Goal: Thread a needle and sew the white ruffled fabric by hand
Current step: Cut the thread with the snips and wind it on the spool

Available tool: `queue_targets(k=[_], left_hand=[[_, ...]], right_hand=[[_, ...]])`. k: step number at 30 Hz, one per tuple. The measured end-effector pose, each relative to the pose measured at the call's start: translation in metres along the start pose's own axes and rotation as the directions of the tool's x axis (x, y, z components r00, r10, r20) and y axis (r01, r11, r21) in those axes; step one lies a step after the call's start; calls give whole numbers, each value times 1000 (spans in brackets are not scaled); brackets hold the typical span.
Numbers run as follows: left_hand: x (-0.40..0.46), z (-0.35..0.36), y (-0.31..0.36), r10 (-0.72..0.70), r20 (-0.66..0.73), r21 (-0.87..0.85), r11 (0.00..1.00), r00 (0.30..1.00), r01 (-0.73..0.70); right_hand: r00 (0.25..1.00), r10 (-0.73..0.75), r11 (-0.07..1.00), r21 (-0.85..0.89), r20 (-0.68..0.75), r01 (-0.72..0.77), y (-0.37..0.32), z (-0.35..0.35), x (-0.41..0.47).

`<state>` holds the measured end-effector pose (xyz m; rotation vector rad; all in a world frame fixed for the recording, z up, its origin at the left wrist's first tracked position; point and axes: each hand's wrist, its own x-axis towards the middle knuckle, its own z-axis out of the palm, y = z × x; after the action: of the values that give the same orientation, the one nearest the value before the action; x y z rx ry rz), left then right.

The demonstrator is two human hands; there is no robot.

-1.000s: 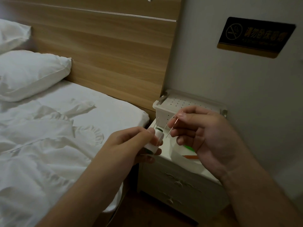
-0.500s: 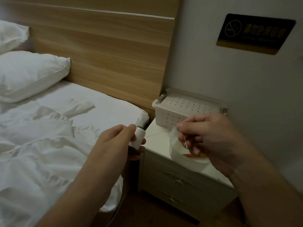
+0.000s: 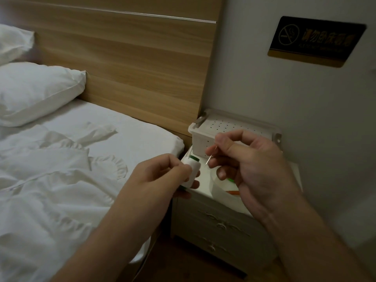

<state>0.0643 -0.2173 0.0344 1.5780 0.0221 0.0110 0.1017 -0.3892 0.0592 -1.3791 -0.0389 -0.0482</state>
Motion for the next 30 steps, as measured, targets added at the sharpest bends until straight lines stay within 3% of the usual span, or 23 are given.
queue_targets(k=[4,9,19,30], left_hand=[[-5,2,4,40,95,53,998,995,-45],[-6,4,3,51,89,94,994,995,-59],[-5,3,1,84,130,159,982,988,-104],[-4,4,-4,89,132,102,989,987,-103]], right_hand=[[995,-99,995,-23,-2,99,-2,3,-1],[984,-176,977,-124,11,176,-1,5,-4],[977,-211,967,-149,-15,206,1,3,-3],[963,-266,948,-195,-45,253,2,3,-3]])
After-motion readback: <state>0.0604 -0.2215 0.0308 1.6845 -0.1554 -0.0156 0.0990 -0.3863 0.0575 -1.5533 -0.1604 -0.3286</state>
